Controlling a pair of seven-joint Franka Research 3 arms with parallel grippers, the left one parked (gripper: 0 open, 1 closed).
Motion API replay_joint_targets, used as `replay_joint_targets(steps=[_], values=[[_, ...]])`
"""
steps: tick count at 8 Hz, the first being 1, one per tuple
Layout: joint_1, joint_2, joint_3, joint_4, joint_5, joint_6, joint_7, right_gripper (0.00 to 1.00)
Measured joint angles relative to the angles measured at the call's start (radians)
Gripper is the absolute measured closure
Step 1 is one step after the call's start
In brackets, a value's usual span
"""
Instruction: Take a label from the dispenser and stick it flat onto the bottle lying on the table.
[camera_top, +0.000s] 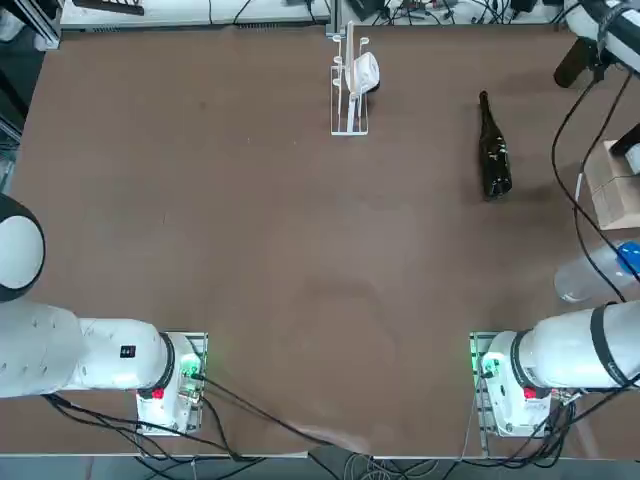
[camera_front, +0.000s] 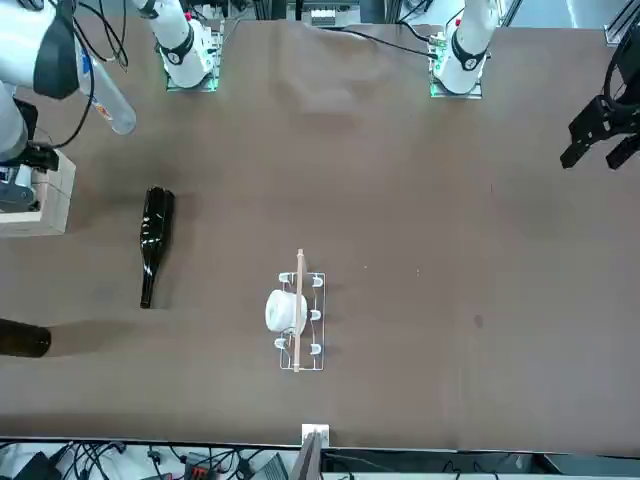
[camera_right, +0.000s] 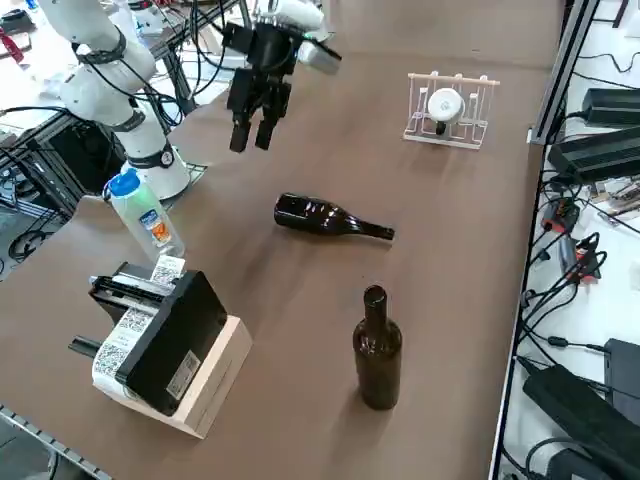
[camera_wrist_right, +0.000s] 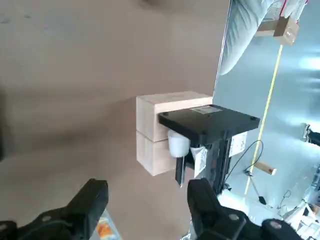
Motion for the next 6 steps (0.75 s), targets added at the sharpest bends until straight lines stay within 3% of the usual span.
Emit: replay_joint_targets(steps=[4, 6], values=[[-0.133, -0.025, -0.005, -0.209, -0.226, 0.254, 0.009, 0.06], [-0.189, -0.031, -0.006, -0.264, -0.306, 0.298, 0.026, 0.13]])
